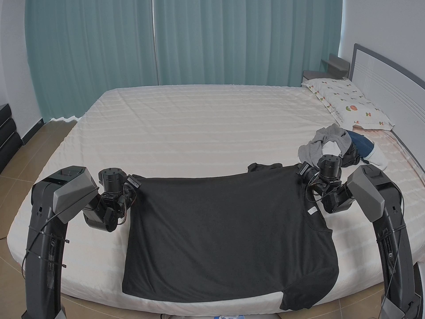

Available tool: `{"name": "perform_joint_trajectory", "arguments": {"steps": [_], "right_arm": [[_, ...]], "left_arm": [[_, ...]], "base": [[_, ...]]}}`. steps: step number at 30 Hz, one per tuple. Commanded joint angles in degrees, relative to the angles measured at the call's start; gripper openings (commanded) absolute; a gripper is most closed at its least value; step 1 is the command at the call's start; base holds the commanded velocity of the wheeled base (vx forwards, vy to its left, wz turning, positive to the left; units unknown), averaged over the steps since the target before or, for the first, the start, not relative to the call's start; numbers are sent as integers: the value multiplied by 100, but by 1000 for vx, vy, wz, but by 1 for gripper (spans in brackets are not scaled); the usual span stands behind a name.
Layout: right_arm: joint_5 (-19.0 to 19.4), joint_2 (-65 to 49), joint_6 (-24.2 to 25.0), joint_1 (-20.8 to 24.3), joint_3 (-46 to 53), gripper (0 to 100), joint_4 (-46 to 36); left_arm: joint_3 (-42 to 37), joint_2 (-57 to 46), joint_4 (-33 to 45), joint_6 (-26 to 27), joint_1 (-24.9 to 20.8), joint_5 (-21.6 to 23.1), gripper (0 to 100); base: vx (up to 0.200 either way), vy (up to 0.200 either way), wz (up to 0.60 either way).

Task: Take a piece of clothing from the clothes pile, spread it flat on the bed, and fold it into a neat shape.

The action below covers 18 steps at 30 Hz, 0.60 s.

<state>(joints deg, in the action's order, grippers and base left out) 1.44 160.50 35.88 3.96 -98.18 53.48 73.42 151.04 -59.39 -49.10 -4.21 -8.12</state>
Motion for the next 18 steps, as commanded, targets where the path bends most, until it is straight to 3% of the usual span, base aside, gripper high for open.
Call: {"name": "perform_joint_trajectory", "arguments": {"steps": [1,12,13,14,18], "right_arm": [[-100,341,-46,52,-430,0,-119],[-109,412,-134,78,-456,0,-268],[-109,412,-134,78,-456,0,-268],[-109,412,-134,78,-447,100,-268],[-109,306,-142,78,-280,100,-224]], "left_arm": [[84,145,51,182,-10,-14,0],[155,189,59,208,-10,-14,0],[155,189,59,208,-10,-14,100],[172,189,59,208,-10,-14,100],[172,189,42,208,-19,-23,100]], "base": [[0,0,0],[0,0,0],[0,0,0],[0,0,0],[0,0,0]]}}
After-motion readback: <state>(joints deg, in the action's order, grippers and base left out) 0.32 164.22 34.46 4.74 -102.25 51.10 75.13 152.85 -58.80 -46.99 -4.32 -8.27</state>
